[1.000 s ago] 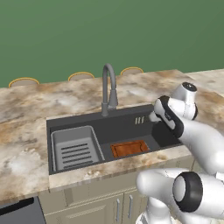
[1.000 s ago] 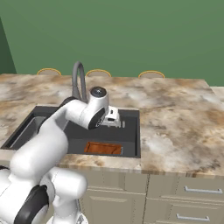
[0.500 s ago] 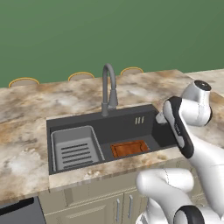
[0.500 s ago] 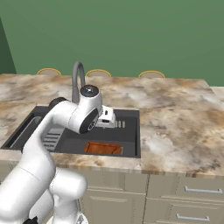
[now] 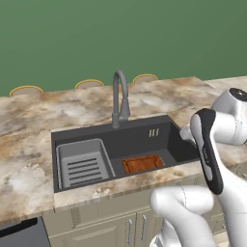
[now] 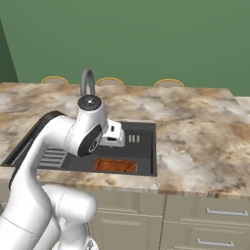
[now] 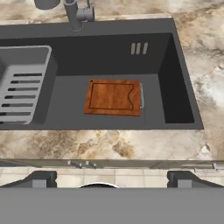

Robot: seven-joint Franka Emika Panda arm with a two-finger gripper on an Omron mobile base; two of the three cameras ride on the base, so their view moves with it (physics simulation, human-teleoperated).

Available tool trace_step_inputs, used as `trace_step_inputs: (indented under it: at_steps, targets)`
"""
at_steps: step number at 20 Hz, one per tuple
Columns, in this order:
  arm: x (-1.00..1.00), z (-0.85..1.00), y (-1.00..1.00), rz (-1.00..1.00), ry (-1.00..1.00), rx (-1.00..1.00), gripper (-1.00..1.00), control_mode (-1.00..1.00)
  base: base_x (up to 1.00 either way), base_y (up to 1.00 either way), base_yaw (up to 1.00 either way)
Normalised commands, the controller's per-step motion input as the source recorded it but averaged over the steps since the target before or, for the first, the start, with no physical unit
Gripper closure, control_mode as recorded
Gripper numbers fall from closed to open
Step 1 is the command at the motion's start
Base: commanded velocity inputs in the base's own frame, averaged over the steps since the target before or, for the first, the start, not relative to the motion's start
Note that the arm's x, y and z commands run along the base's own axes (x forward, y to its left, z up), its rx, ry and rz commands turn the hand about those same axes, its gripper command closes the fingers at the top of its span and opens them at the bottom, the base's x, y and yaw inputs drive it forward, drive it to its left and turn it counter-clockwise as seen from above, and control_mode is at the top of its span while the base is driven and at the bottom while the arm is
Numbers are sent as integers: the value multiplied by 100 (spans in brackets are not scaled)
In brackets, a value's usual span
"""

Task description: Move the cutting board and knife to the sink. Then move spray from the cabinet to the counter.

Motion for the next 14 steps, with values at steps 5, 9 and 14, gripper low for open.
trace_step_inputs:
  at_steps: [5, 9, 14]
  targets:
    - [-26, 12, 5, 0, 1, -1, -100, -100, 0, 0, 0]
    - [0, 0, 0, 0, 0, 0, -100, -100, 0, 0, 0]
    - [0, 0, 0, 0, 0, 0, -100, -100, 0, 0, 0]
